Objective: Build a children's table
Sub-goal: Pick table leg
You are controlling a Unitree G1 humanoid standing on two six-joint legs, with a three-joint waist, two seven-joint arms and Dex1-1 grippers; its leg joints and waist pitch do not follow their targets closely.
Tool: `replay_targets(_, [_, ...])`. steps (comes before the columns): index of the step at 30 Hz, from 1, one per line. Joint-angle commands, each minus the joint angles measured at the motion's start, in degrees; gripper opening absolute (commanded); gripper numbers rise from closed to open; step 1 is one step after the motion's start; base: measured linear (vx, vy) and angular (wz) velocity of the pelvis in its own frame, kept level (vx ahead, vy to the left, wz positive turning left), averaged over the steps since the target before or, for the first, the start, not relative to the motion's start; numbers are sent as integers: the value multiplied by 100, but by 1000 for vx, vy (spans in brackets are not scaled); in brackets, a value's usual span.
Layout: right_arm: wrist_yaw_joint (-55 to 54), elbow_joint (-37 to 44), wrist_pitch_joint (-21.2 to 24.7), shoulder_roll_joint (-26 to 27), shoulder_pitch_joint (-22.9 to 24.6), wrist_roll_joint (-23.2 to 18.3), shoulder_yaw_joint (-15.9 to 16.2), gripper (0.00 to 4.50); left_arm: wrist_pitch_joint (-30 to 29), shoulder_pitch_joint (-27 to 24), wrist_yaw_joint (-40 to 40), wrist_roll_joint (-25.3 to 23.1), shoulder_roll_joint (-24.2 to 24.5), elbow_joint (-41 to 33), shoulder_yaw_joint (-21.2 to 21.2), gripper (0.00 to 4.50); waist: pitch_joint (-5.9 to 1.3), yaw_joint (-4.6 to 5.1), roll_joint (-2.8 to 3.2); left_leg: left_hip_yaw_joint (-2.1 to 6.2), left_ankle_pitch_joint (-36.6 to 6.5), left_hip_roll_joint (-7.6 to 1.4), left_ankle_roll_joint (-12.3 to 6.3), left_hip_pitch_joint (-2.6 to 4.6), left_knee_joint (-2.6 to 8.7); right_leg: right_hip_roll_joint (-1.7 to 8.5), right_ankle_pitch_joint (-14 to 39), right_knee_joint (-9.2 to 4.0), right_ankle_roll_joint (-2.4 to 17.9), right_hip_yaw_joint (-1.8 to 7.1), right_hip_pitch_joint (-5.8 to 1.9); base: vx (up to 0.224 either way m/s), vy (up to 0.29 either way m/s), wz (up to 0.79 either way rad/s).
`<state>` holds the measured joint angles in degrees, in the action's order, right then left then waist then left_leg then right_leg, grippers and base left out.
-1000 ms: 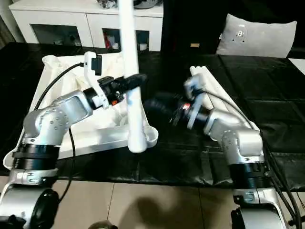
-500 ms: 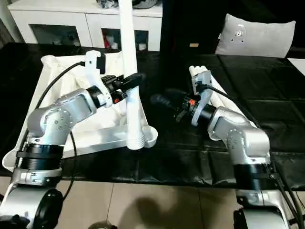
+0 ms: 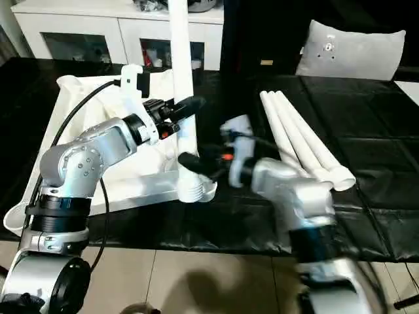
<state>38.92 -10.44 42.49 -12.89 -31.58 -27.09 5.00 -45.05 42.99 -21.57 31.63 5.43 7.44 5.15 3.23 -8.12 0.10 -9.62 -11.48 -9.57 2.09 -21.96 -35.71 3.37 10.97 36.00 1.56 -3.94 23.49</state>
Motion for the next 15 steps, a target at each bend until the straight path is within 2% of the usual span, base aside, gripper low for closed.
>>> replay_targets(1, [-151, -101, 42, 83, -103, 56, -1, 347, -34, 136, 42, -5, -7, -160, -79, 180, -436, 27, -66, 108, -107, -332, -118, 71, 391, 523, 474, -370, 1050, 316, -361, 0, 0, 0])
replay_targets(3, [-209, -147, 37, 145, -112, 63, -6, 318, -24, 140, 42, -15, -11, -154, -85, 180, -431, 34, -66, 109, -145, -329, -91, 70, 400, 529, 504, -370, 1046, 316, -364, 0, 0, 0])
replay_targets(7, [-328, -263, 63, 244, -155, 114, -28, 299, 2, 144, 40, -62, -18, -121, -105, 180, -426, 38, -62, 109, -221, -329, -34, 73, 409, 530, 614, -384, 1001, 319, -366, 0, 0, 0])
replay_targets(9, [-348, -305, 71, 277, -172, 119, -45, 269, -2, 149, 33, -76, -19, -110, -109, 180, -427, 38, -58, 111, -206, -331, -27, 70, 411, 531, 569, -380, 992, 323, -366, 0, 0, 0])
replay_targets(15, [-316, -295, 108, 292, -146, 76, -65, 222, 21, 156, 2, -101, -8, -62, -138, 180, -425, 40, -38, 114, -221, -332, -5, 74, 413, 527, 534, -381, 985, 322, -365, 0, 0, 0])
